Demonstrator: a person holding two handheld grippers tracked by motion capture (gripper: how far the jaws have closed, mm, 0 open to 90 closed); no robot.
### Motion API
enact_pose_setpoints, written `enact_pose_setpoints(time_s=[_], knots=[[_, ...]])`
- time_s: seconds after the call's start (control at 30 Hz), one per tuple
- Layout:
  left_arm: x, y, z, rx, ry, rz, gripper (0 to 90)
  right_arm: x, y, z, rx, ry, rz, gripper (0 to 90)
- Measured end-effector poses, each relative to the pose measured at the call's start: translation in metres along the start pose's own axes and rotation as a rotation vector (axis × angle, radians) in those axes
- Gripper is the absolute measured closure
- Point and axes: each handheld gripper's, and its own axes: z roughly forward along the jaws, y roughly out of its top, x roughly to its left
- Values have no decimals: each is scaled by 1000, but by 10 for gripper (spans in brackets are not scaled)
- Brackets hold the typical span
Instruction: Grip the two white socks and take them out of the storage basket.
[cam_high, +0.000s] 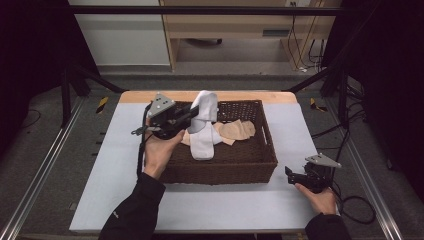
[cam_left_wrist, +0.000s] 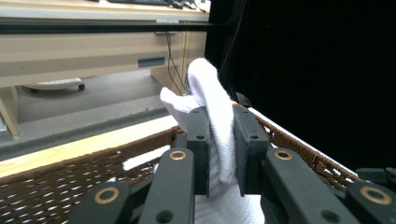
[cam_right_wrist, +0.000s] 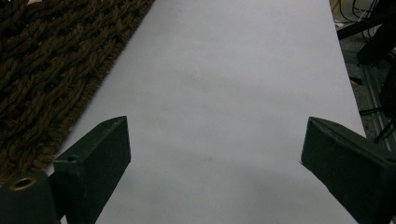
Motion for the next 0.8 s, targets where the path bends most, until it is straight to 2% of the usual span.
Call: enact_pose_setpoints(time_s=[0.1, 0.2, 0.23, 0.4, 0.43, 0.47, 0.5, 0.6, 0.63, 0.67, 0.8], knots=[[5, 1, -10, -13, 5, -6, 778, 0, 0, 0, -2, -2, 1, 84], [17, -1, -29, -35, 27, -17, 778, -1, 0, -1, -2, -4, 4, 84], [17, -1, -29, -35, 27, -17, 778, -1, 0, -1, -2, -4, 4, 84], [35, -7, -58, -62, 56, -32, 777, 0, 0, 0, 1, -5, -3, 84], [35, -7, -58, -62, 56, -32, 777, 0, 0, 0, 1, -5, -3, 84], [41, -9, -67, -70, 71, -34, 777, 0, 0, 0, 0, -6, -2, 84], [41, -9, -67, -70, 71, -34, 777, 0, 0, 0, 0, -6, -2, 84], [54, -13, -86, -84, 103, -49, 777, -1, 0, -1, 0, -5, 0, 85], [54, -13, -86, -84, 103, -49, 777, -1, 0, -1, 0, -5, 0, 85], [60, -16, -94, -84, 121, -54, 777, 0, 0, -1, 0, -5, 0, 84], [71, -25, -107, -82, 158, -62, 777, 0, 0, -1, 0, -5, 1, 85]])
